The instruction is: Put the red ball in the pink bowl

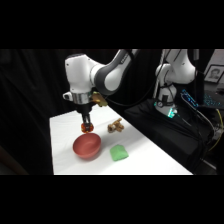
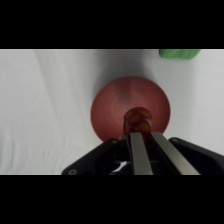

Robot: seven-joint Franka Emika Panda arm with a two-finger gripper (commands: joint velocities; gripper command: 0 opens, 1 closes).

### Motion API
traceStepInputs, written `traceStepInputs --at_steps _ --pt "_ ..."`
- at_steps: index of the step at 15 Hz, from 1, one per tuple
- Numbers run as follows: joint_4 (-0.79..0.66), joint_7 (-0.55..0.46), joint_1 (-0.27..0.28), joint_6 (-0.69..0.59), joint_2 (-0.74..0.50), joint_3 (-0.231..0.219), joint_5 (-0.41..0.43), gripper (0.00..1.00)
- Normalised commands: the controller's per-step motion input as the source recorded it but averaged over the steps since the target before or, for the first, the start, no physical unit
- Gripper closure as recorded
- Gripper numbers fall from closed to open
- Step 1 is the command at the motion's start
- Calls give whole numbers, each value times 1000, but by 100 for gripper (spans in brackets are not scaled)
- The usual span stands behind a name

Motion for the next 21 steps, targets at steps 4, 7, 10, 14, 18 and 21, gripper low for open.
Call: traceStepInputs --at_steps 4,7,10,14,18,21 --pt "283 -141 -97 154 298 88 165 98" --pt "221 -142 -102 105 222 79 140 98" --pt "180 -193 -131 129 186 106 171 98" --pt "174 -207 -121 101 172 108 170 82" --pt "176 -182 -79 61 134 85 149 41" --pt "160 -121 -35 -23 63 43 109 17"
